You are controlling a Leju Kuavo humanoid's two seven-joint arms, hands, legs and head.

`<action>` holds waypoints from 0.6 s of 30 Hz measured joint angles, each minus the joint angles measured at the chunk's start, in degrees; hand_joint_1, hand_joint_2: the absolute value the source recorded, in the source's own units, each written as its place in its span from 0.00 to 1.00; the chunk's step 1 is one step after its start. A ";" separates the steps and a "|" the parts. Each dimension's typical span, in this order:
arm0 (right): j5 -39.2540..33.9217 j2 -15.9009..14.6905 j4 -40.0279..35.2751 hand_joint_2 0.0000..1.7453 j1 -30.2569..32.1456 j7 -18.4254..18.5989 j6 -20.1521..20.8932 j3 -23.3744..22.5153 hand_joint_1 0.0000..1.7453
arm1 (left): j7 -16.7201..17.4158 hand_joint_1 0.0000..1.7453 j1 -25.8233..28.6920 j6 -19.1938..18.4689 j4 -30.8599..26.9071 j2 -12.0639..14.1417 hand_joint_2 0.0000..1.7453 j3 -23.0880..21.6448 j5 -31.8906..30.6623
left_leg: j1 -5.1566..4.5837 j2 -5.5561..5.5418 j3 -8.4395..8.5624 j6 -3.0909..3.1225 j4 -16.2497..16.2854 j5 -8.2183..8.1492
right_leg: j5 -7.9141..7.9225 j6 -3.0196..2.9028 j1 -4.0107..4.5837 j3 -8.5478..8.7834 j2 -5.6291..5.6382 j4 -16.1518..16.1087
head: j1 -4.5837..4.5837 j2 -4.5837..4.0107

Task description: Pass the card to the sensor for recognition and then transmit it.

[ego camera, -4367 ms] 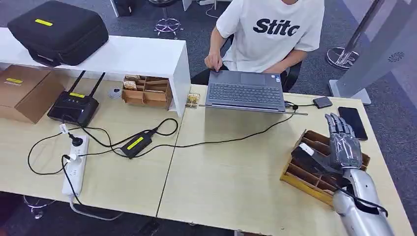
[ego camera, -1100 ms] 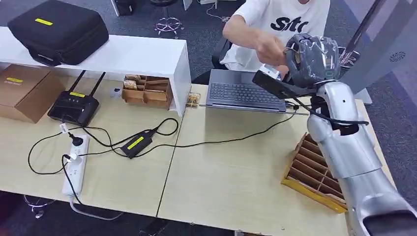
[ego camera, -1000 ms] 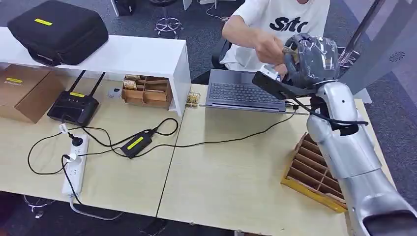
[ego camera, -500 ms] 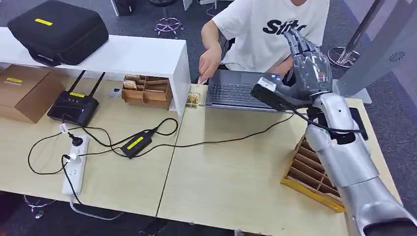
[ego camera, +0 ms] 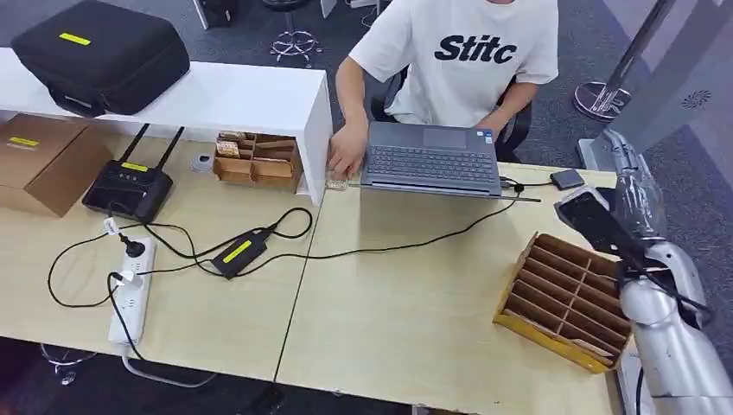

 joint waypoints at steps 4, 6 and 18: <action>-5.94 -0.22 0.07 1.00 1.86 0.68 1.10 -3.52 0.00 | -0.20 0.00 0.06 0.15 0.00 0.11 1.00 0.09 0.35 | 0.01 -0.07 0.05 -0.02 0.00 0.02 | -0.01 -0.01 0.01 -0.03 -0.08 0.00 | 0.00 0.00; -13.07 -0.24 0.88 1.00 3.56 -0.97 2.63 -7.64 0.00 | -0.48 0.00 0.16 0.26 0.00 0.15 1.00 0.26 0.52 | 0.01 -0.15 0.01 -0.02 0.00 0.02 | -0.02 -0.01 0.01 -0.01 -0.14 0.00 | 0.00 0.00; -53.64 0.09 19.59 1.00 11.00 -6.84 22.21 -44.42 0.00 | -0.83 0.00 0.38 1.77 0.00 0.74 1.00 1.11 2.12 | -0.05 -0.20 -0.10 0.12 0.00 -0.12 | -0.07 0.06 -0.04 -0.04 -0.23 -0.06 | -0.02 0.00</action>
